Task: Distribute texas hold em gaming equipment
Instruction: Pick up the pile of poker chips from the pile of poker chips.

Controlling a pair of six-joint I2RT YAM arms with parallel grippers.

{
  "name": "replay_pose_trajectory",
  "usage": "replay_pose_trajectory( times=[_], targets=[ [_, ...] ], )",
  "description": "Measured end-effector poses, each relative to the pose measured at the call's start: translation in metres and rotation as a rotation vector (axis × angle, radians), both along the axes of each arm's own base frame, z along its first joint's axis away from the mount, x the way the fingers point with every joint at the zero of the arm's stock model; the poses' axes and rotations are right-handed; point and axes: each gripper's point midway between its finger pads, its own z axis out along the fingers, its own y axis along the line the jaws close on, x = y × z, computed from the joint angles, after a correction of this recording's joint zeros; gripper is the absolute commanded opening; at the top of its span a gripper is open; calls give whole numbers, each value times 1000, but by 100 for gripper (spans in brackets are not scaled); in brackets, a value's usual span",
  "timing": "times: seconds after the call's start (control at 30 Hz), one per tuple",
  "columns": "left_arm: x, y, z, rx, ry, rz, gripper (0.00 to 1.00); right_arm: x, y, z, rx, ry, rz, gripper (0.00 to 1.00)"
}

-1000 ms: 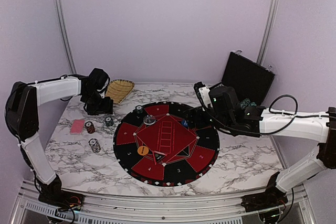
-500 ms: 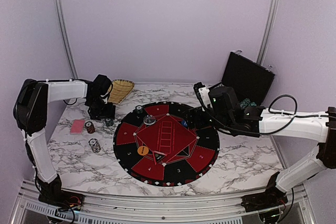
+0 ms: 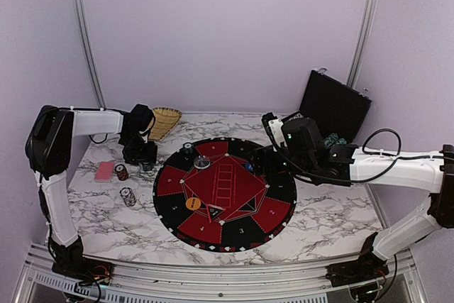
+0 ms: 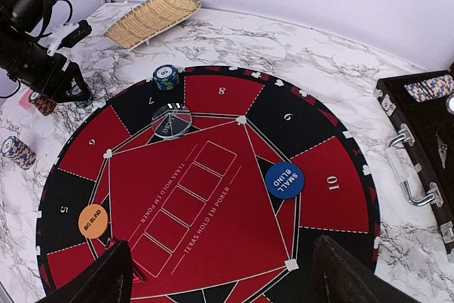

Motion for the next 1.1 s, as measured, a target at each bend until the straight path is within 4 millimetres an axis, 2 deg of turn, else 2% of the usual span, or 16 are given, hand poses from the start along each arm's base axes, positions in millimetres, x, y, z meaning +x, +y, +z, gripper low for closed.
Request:
replay_pose_trajectory(
  times=[0.2,0.73,1.1],
  targets=[
    [4,-1,-1,1,-2,-3,58,0,-1,0,-2,-1,-3,85],
    [6,-2,-11,8,16,-3,53,2,-3,0,-7,-7,-16,85],
    [7,-1,-11,15,13,-1,39,2,-3,0,-9,-9,-19,85]
  ],
)
